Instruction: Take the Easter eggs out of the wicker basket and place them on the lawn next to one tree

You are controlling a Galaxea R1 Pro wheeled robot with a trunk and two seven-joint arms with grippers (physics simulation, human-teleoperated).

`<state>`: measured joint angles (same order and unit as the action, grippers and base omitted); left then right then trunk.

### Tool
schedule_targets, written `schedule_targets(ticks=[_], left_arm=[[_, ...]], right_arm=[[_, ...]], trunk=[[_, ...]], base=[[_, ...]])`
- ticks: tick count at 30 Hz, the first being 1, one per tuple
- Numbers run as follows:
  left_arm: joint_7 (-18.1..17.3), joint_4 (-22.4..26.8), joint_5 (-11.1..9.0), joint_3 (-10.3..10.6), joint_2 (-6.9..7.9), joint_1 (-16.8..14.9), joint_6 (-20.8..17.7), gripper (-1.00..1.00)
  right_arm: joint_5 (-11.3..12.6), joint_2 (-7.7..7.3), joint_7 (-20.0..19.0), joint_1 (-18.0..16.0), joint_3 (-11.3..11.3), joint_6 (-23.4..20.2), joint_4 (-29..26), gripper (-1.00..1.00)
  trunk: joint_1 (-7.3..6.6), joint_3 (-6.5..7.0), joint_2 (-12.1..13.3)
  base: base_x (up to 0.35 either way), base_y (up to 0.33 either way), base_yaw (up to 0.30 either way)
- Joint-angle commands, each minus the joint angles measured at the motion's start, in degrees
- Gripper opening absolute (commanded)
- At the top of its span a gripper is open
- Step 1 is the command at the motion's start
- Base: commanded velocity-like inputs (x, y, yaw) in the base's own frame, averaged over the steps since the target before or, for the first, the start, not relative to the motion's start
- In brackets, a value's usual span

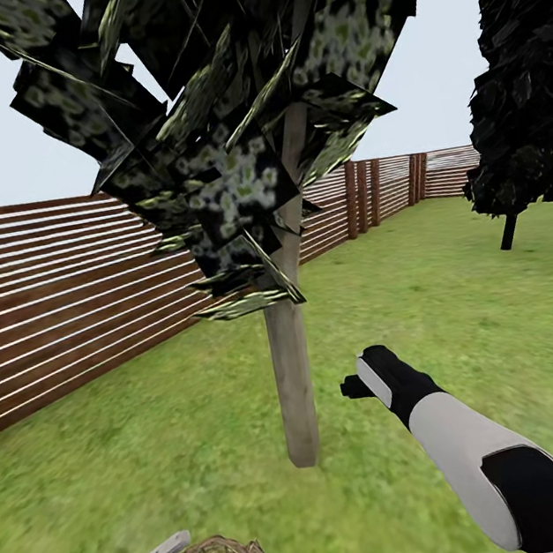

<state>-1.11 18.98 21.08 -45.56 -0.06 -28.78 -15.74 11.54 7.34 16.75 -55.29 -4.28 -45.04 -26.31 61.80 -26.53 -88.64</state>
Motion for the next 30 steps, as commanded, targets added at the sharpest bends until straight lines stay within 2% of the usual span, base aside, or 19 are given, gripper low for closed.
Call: schedule_targets(ticks=[1,12,20,30], left_arm=[[-0.12,0.09,0.24,-0.23,-0.03,-0.04,-0.16,1.00],[-0.10,0.26,0.43,-0.23,-0.03,-0.19,-0.66,1.00],[-0.12,1.06,0.38,-0.28,-0.03,-0.96,-4.77,1.00],[-0.17,2.17,0.35,-0.30,0.06,-1.10,-7.03,1.00]], right_arm=[[0.60,-0.04,0.47,-0.03,-0.40,-0.20,-0.06,1.00],[0.59,-0.04,0.47,-0.01,-0.46,-0.22,-0.04,1.00],[0.59,-0.04,0.47,0.00,-0.42,-0.22,0.00,1.00],[0.59,-0.04,0.47,-0.02,-0.38,-0.22,0.01,1.00]], trunk=[[0.22,-0.25,-0.45],[2.64,-2.22,-4.86],[4.40,-3.66,-8.07],[6.59,-5.46,-12.08]], base=[[0.000,0.000,0.000],[0.000,0.000,0.000],[0.000,0.000,0.000],[0.000,0.000,0.000]])
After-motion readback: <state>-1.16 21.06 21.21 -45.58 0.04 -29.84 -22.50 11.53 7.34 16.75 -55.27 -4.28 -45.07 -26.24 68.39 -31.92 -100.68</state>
